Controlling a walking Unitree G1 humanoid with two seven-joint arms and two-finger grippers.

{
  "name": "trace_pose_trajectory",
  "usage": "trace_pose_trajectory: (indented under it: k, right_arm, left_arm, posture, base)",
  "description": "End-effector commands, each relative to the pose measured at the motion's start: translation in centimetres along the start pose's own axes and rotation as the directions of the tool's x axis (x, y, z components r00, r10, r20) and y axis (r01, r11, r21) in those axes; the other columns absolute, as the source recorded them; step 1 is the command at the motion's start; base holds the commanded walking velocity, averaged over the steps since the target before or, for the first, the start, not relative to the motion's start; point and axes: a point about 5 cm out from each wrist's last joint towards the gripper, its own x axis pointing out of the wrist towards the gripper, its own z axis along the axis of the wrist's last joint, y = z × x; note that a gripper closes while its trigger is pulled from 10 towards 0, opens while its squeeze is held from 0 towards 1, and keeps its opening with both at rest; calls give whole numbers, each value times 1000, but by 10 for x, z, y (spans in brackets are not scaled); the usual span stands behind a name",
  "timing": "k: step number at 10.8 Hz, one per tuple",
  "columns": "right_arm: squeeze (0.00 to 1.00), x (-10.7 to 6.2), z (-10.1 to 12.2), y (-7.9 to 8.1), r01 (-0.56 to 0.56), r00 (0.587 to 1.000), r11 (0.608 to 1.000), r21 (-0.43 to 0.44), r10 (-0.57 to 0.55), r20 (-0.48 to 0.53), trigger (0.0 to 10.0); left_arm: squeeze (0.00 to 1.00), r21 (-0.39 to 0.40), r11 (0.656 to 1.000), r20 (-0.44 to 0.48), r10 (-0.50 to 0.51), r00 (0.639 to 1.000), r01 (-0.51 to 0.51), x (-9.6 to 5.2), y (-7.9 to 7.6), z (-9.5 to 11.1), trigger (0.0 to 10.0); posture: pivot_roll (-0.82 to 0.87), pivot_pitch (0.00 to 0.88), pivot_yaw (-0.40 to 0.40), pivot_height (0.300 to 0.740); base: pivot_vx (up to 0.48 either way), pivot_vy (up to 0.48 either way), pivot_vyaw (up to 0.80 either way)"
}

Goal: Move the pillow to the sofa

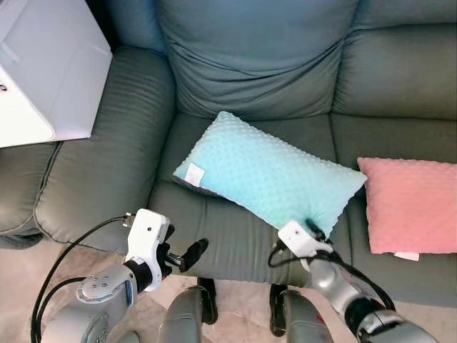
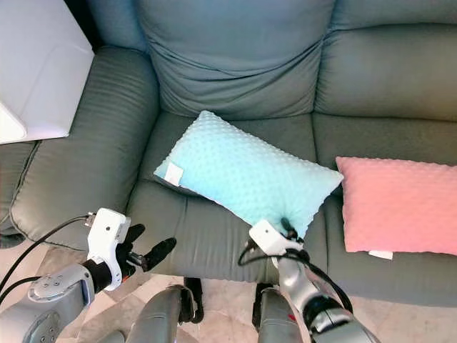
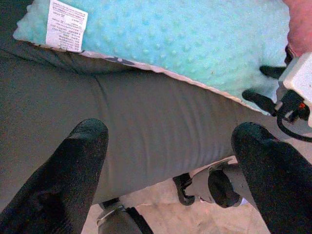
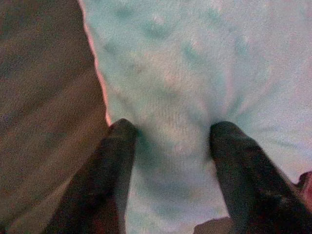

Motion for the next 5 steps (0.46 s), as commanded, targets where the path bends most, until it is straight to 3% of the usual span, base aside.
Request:
trace_pose_trajectory:
  k: [1, 3, 5]
  right_arm:
    - [0, -8, -13, 14, -58, 998, 998, -8, 58, -24, 0]
    - [0, -12, -20, 15, -82, 997, 996, -18, 81, -17, 0]
    - [0, -9, -12, 14, -90, 996, 996, -17, 90, 20, 0]
  left_arm:
    - [0, -15, 1000, -39, 20, 999, -21, -1, 2, -11, 10000]
    - [0, -18, 1000, -37, 19, 999, -20, 1, 2, -11, 10000]
    - [0, -18, 1000, -36, 22, 999, -23, 2, 3, -11, 10000]
  posture:
    - [97, 408, 119, 740]
    - [89, 407, 114, 740]
    - [86, 404, 111, 740]
  base:
    - [0, 0, 0]
    - [0, 0, 0]
    - [0, 0, 0]
